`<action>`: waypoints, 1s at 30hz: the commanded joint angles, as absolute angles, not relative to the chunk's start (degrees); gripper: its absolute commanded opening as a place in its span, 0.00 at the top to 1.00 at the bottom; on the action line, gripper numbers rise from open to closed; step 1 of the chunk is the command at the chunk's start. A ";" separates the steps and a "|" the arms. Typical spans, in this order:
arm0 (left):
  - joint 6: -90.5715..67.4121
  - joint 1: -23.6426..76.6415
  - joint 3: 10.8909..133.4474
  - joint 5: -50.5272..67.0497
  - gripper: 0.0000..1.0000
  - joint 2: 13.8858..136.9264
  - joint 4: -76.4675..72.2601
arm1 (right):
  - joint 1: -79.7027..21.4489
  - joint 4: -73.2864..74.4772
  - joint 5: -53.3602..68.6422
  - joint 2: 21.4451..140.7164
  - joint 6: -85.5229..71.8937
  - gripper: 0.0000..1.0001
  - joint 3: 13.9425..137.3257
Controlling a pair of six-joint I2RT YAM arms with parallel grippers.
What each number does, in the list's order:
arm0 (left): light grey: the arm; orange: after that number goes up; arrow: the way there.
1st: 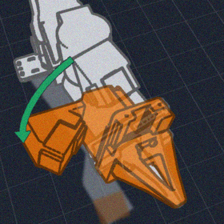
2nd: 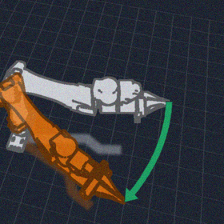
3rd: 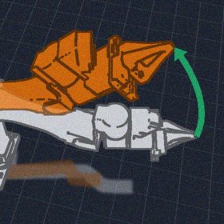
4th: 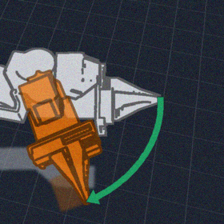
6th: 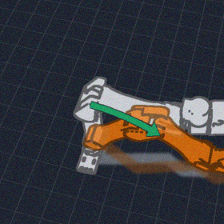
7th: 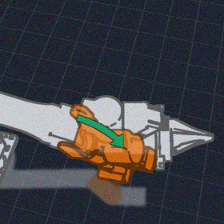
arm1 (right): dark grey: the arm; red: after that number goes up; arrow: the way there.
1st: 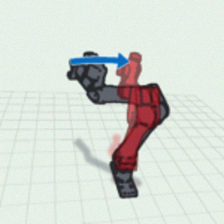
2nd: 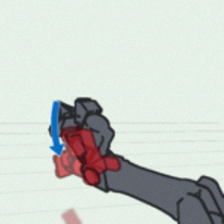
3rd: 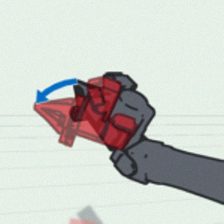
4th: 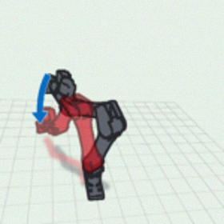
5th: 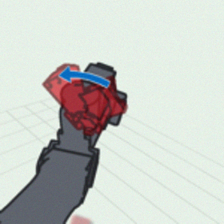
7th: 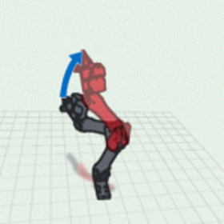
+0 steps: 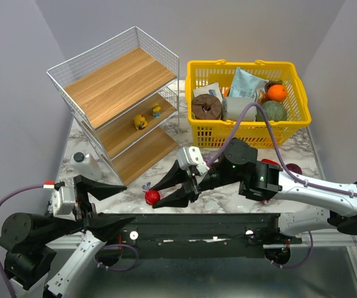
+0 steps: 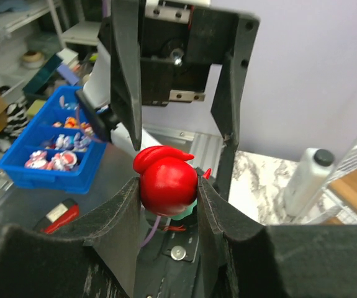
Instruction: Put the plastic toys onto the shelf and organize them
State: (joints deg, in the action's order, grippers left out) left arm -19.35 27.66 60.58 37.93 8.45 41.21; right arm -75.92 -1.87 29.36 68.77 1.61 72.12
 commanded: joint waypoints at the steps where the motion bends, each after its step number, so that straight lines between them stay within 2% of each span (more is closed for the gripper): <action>1: -26.17 27.86 57.75 46.75 0.12 10.55 30.87 | -76.11 -1.14 36.47 71.36 1.67 0.76 75.58; 5: -28.39 27.86 55.81 48.07 0.17 11.07 28.39 | -76.20 -2.28 37.26 73.12 1.67 0.76 76.99; 13: -30.41 27.86 53.35 50.27 0.18 11.16 25.76 | -76.20 -3.60 39.11 74.09 1.85 0.76 78.75; 17: -31.81 27.86 52.38 51.06 0.24 11.42 23.74 | -76.20 -3.60 39.81 74.53 1.93 0.76 79.28; 25: -36.38 27.86 50.36 51.77 0.25 11.34 17.76 | -76.20 -3.69 40.95 76.72 1.93 0.76 80.24; 30: -37.79 27.86 49.13 52.56 0.36 11.16 16.61 | -76.20 -4.22 41.40 77.17 1.76 0.76 80.60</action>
